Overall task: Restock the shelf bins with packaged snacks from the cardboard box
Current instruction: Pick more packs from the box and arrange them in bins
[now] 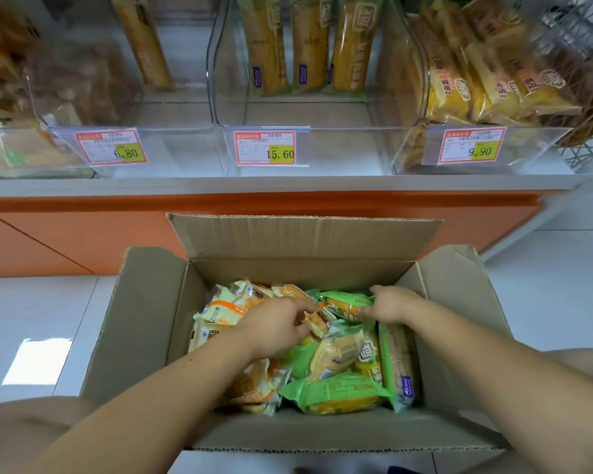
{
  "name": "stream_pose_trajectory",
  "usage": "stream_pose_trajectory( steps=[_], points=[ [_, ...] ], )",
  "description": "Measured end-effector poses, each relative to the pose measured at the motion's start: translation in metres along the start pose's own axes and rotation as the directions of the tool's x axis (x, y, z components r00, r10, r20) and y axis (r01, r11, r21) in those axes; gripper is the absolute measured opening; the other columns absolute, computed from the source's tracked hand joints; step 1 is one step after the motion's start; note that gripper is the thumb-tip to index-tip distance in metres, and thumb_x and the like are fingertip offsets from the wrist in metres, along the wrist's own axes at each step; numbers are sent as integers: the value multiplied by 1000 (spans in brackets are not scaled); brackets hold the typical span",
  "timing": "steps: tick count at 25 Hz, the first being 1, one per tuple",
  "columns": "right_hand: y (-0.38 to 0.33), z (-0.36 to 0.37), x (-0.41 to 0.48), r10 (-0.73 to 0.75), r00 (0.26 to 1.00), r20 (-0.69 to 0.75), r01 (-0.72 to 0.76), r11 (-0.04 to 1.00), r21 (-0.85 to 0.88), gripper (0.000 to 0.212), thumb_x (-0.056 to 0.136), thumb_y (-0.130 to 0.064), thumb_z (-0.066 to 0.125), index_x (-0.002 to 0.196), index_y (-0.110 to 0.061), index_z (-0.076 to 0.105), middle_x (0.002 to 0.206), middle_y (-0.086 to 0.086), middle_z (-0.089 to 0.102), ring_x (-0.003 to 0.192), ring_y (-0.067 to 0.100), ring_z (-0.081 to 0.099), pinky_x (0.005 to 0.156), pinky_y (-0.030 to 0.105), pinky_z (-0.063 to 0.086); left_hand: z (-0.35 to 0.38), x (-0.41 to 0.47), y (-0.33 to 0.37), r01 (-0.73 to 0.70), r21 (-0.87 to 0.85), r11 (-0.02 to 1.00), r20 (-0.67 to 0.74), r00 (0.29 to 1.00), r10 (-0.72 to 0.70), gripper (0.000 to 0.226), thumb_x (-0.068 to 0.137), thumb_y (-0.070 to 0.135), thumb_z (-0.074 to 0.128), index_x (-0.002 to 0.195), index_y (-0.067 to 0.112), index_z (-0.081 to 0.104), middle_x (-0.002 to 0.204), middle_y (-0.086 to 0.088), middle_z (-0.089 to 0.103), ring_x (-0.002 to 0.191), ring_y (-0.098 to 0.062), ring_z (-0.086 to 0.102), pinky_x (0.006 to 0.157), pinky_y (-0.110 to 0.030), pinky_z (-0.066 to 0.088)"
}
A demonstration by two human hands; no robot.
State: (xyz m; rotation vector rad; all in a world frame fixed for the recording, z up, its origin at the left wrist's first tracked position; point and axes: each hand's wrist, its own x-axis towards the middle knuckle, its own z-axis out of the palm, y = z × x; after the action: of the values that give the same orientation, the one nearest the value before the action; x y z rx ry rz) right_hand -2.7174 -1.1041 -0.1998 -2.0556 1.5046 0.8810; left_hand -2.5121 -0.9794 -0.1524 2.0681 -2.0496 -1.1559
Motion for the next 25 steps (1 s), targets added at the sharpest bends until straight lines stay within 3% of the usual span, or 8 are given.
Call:
stream_pose_trajectory(
  steps=[6, 11, 14, 16, 17, 20, 23, 25],
  points=[
    [-9, -1, -11, -29, 994, -106, 52, 974, 222, 46, 78, -37, 71, 120, -24, 59, 118, 0, 64, 99, 20, 61, 77, 27, 46, -1, -2, -11, -18, -77, 997, -131, 991, 8, 47, 95, 32, 57, 141, 30, 48, 133, 6, 57, 110, -13, 59, 94, -28, 48],
    [-16, -78, -64, -333, 934, -128, 350, 786, 510, 32, 76, -34, 74, 108, -36, 70, 105, -16, 67, 96, 7, 61, 86, 27, 49, -12, 3, -8, -118, 70, 991, -219, 967, 130, 94, 78, 50, 73, 154, 32, 21, 159, 5, 26, 147, -18, 20, 120, -38, 20],
    [-11, -80, -81, -403, 914, -33, 319, 669, 671, 27, 85, -50, 64, 106, -35, 72, 105, -17, 70, 104, 7, 63, 93, 27, 47, -22, 7, -6, -135, 151, 979, -228, 959, 167, 82, 70, 62, 74, 141, 38, 41, 138, 10, 55, 131, -15, 47, 111, -40, 35],
    [-4, -69, -74, -327, 943, -62, 245, 553, 796, 39, 91, -62, 47, 110, -35, 67, 111, -13, 68, 106, 12, 62, 92, 31, 48, -26, 4, -10, -66, 32, 997, -167, 983, 70, 70, 71, 64, 73, 130, 35, 51, 116, 11, 66, 107, -13, 61, 92, -36, 49],
    [1, -64, -66, -254, 962, -98, 231, 571, 788, 41, 95, -59, 41, 116, -33, 64, 118, -8, 66, 109, 15, 61, 95, 34, 48, -25, 1, -14, -15, -55, 998, -144, 990, 7, 67, 71, 65, 73, 127, 32, 53, 110, 11, 67, 100, -12, 62, 87, -36, 51],
    [20, -43, -39, -115, 969, -220, 193, 905, 378, 37, 103, -27, 39, 138, -19, 49, 141, 5, 52, 124, 23, 51, 101, 30, 41, -19, -8, -29, 79, -218, 973, -150, 982, -114, 57, 73, 60, 74, 117, 27, 58, 99, 9, 68, 89, -10, 64, 81, -33, 53],
    [16, -12, -29, -136, 969, -205, 160, 982, 104, 50, 95, -17, 50, 143, -14, 42, 144, 13, 45, 131, 30, 42, 106, 33, 37, -17, -15, -34, 105, -369, 923, -164, 971, -176, 54, 73, 54, 78, 118, 30, 58, 98, 12, 68, 87, -2, 63, 72, -20, 48],
    [-1, 8, -29, -285, 949, -135, 267, 953, -141, 58, 88, -17, 56, 144, -15, 42, 149, 13, 37, 143, 31, 23, 119, 42, 19, -15, -18, -35, 120, -393, 912, -172, 964, -201, 56, 72, 54, 78, 120, 33, 57, 99, 14, 67, 89, -1, 62, 72, -19, 47]
  ],
)
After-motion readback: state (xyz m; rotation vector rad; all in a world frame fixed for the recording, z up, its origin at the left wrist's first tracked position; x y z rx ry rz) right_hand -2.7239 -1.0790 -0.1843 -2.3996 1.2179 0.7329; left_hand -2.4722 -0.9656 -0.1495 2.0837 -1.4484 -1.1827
